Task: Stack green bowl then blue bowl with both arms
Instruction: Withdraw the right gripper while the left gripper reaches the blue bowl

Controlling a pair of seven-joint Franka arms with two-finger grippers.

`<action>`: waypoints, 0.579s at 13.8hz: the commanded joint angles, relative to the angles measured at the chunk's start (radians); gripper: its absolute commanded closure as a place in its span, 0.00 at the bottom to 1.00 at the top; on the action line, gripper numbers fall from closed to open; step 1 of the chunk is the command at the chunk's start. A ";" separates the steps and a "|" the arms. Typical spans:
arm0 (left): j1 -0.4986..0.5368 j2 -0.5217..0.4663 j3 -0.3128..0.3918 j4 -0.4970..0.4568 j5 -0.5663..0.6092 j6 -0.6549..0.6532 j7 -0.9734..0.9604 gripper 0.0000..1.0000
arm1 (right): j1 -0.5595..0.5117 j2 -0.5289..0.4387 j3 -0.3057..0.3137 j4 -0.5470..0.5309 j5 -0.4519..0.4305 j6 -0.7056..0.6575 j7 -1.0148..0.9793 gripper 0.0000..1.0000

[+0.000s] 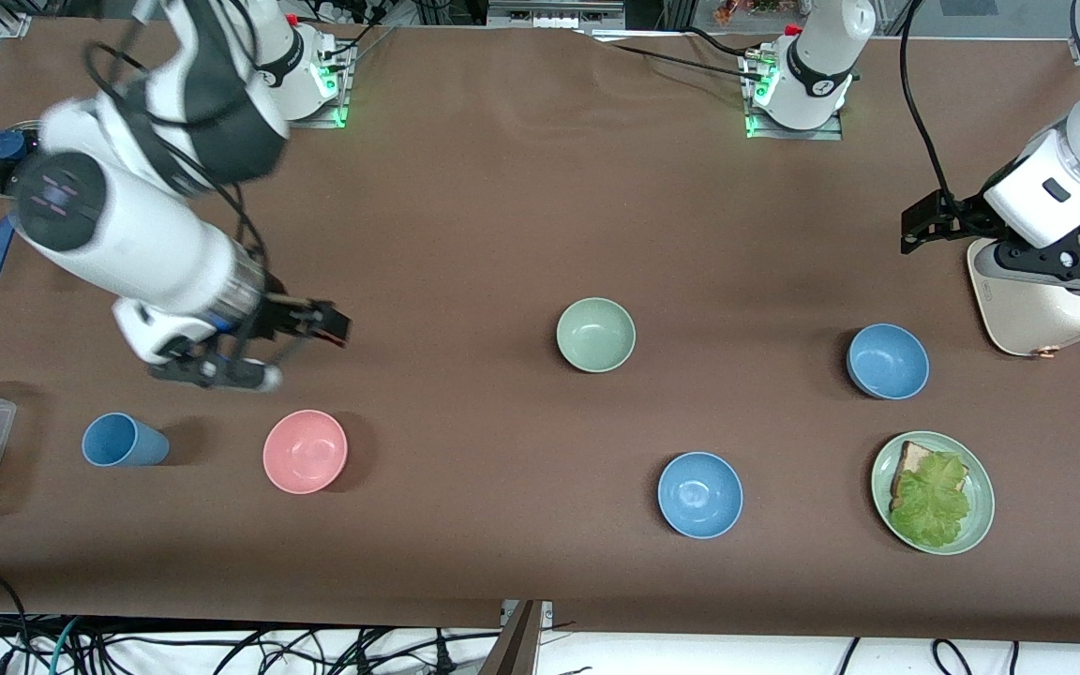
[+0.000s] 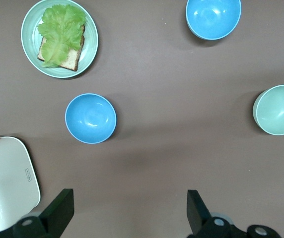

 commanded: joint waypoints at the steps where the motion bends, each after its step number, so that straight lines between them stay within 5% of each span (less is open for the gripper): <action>1: -0.003 0.009 -0.002 0.028 0.026 -0.020 -0.004 0.00 | -0.005 -0.139 -0.080 -0.158 0.017 -0.025 -0.125 0.01; 6: 0.000 0.013 -0.001 0.024 0.026 -0.023 -0.009 0.00 | -0.215 -0.179 0.049 -0.164 0.008 -0.093 -0.196 0.01; 8: 0.004 0.055 0.005 0.014 0.026 -0.027 -0.001 0.00 | -0.232 -0.262 0.060 -0.277 -0.007 -0.034 -0.199 0.01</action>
